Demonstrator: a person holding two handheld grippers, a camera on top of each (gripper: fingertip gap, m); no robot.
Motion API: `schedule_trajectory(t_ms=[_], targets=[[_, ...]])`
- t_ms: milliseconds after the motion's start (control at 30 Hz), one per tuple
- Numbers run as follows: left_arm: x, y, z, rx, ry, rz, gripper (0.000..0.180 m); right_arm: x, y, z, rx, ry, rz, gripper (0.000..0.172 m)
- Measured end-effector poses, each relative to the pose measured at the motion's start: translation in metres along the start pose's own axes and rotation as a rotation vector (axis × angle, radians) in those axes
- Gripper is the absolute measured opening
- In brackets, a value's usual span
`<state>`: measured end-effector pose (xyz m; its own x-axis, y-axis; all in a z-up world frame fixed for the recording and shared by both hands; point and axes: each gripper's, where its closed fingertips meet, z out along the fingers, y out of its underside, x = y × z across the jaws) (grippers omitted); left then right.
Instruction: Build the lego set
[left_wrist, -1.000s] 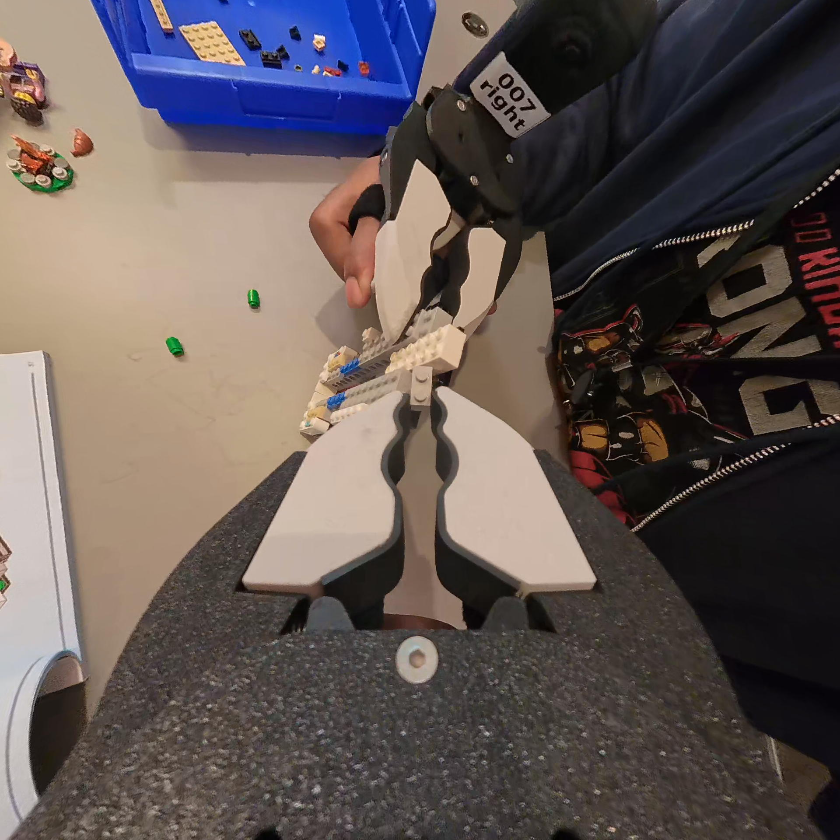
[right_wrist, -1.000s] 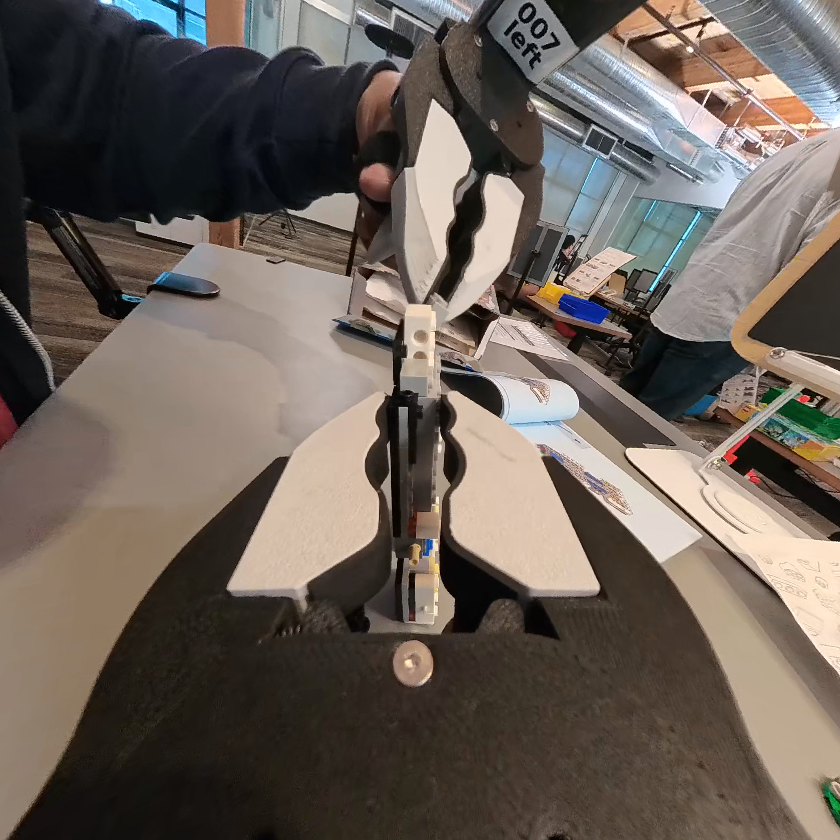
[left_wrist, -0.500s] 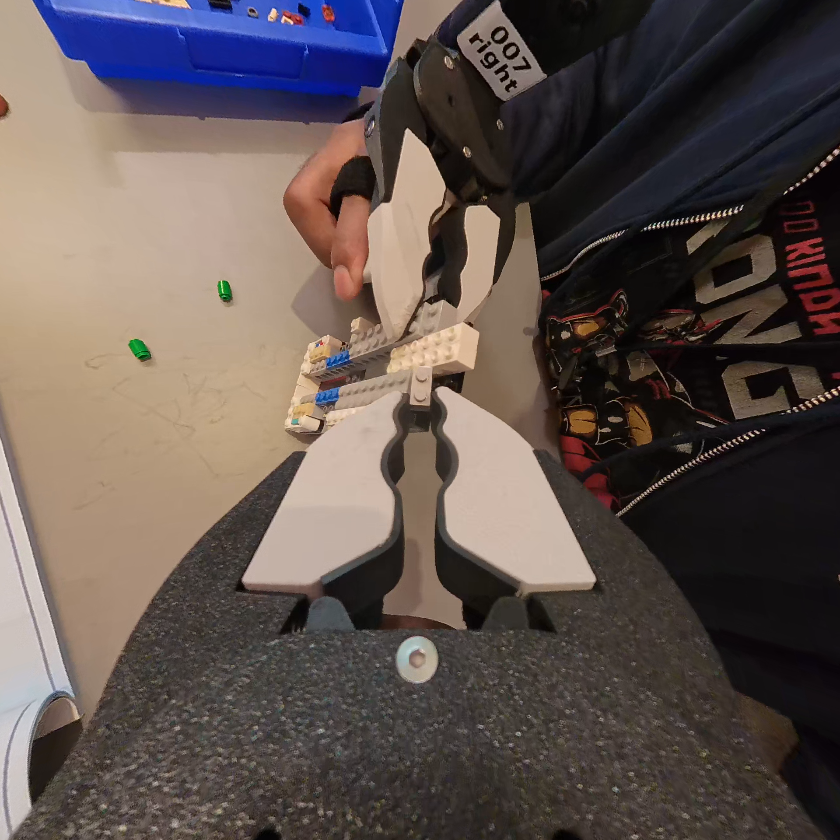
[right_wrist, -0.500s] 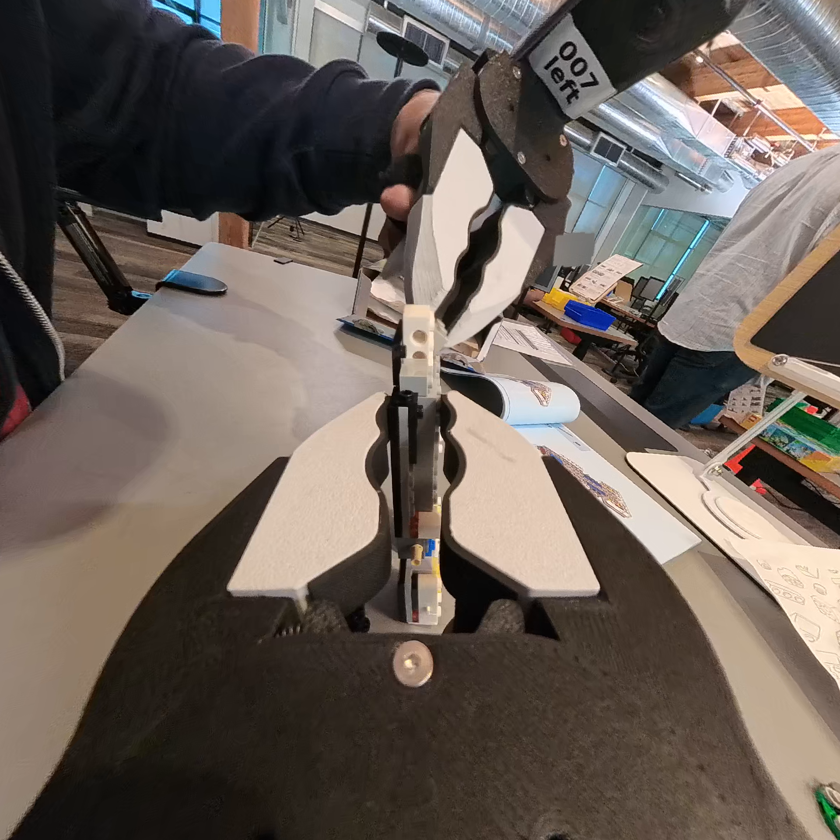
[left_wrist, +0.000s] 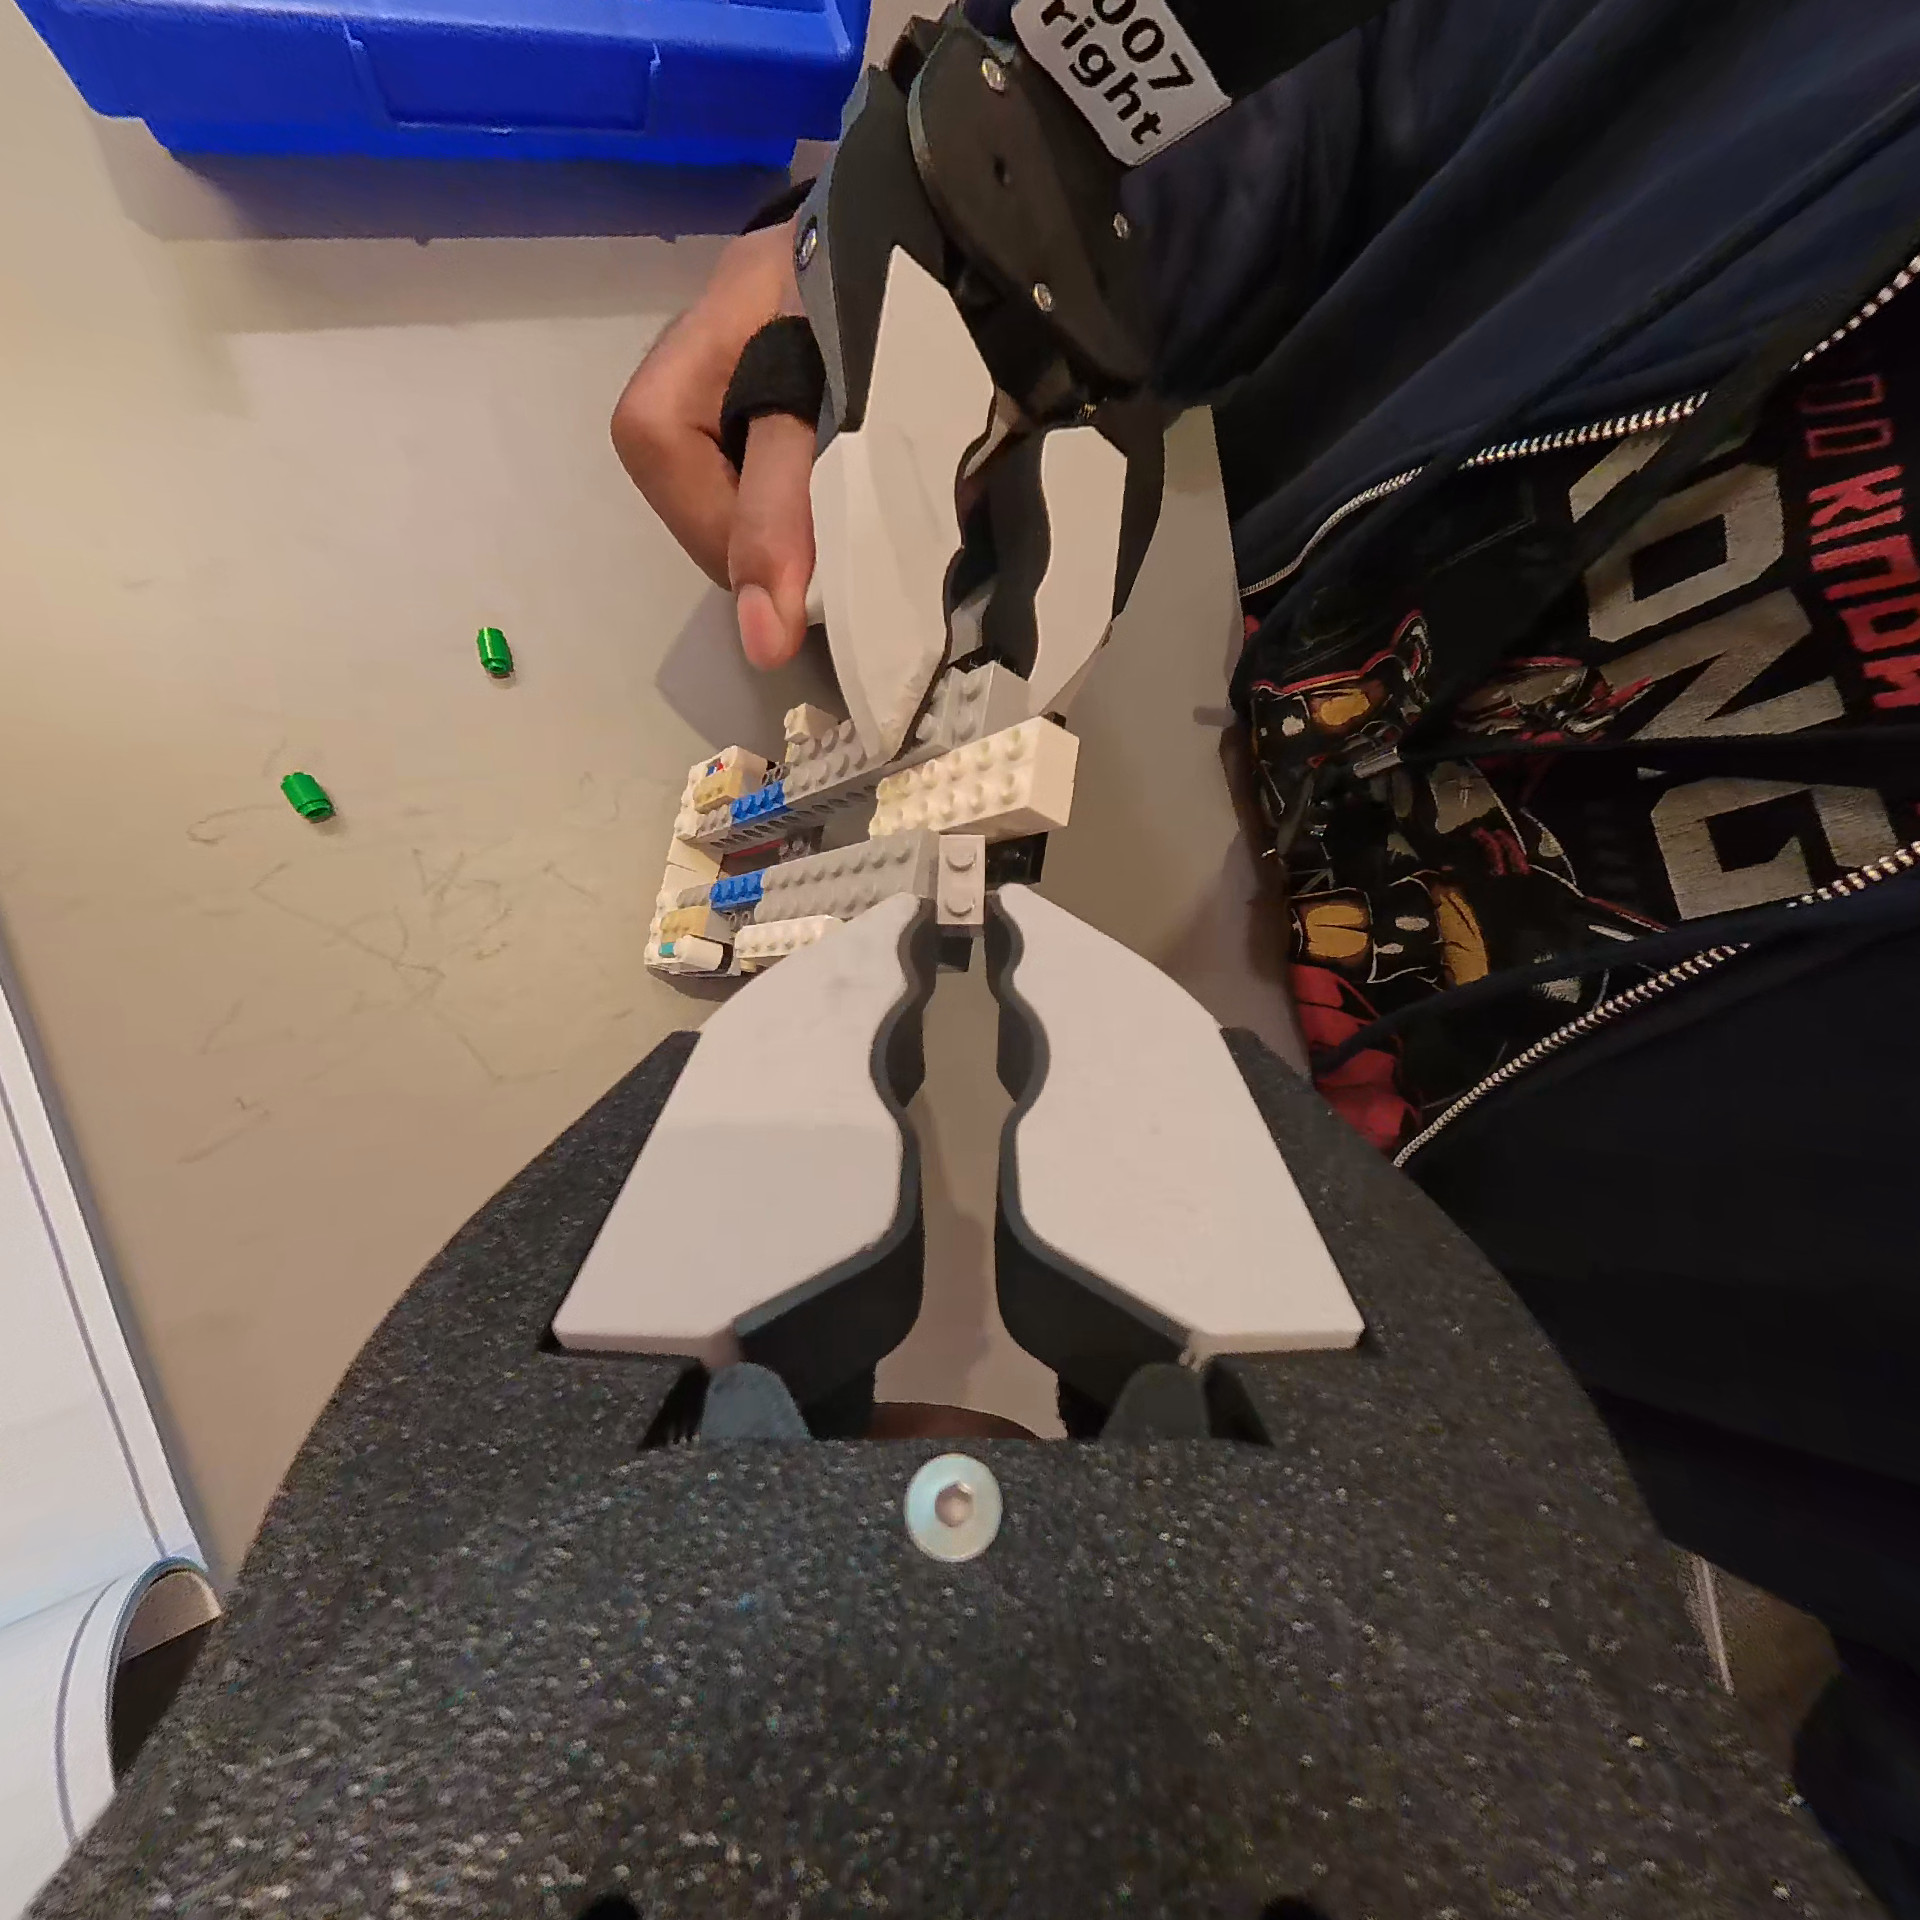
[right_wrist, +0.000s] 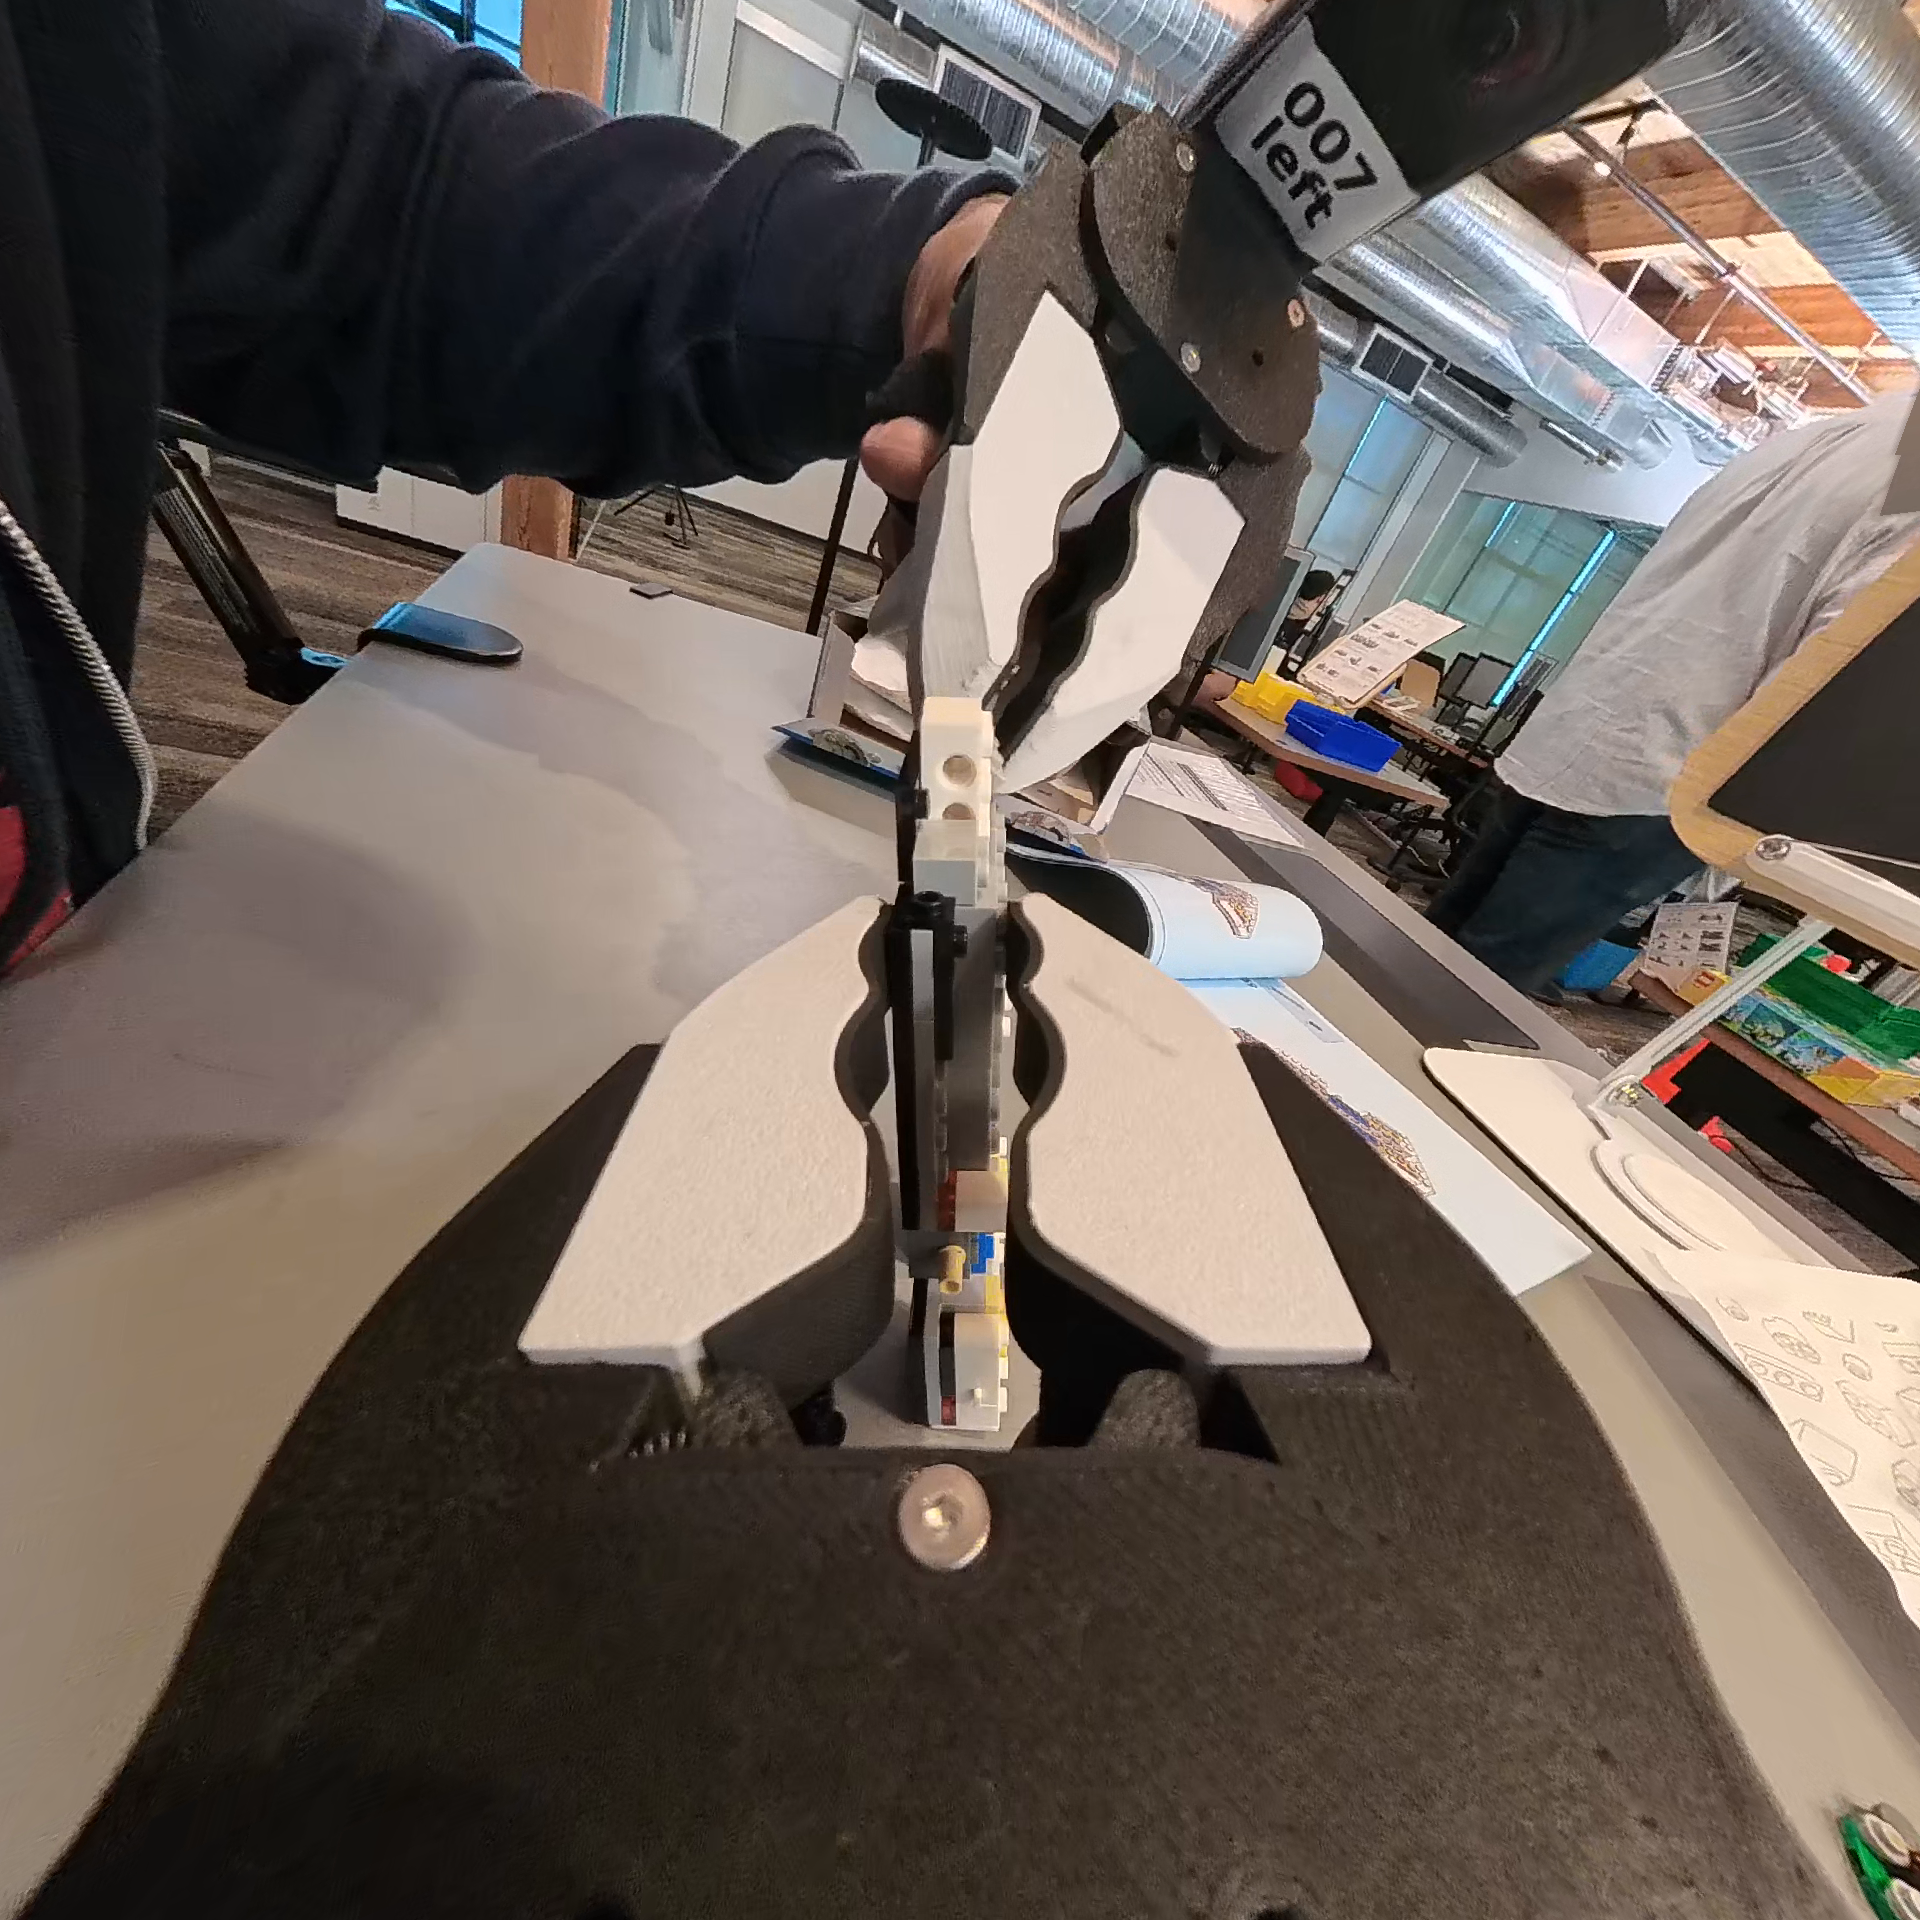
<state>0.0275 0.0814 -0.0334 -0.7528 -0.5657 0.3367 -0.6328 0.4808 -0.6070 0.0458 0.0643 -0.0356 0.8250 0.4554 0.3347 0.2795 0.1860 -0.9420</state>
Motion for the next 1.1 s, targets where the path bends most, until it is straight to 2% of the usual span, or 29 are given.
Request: schedule_trajectory(t_ms=[400, 667, 1100], targets=[[-0.0026, -0.0029, 0.0002, 0.019, -0.011, -0.014, 0.011, -0.0007, -0.0018, 0.0014, 0.002, -0.003, -0.002, 0.019], [0.0043, -0.0068, -0.0007, 0.061, 0.058, -0.043, 0.009, -0.0018, -0.0027, 0.0019, 0.003, -0.007, -0.01, 0.019], [0.0004, -0.0033, 0.0006, 0.006, 0.011, -0.02, 0.01, -0.0024, -0.0034, 0.0023, 0.003, -0.011, -0.019, 0.019]])
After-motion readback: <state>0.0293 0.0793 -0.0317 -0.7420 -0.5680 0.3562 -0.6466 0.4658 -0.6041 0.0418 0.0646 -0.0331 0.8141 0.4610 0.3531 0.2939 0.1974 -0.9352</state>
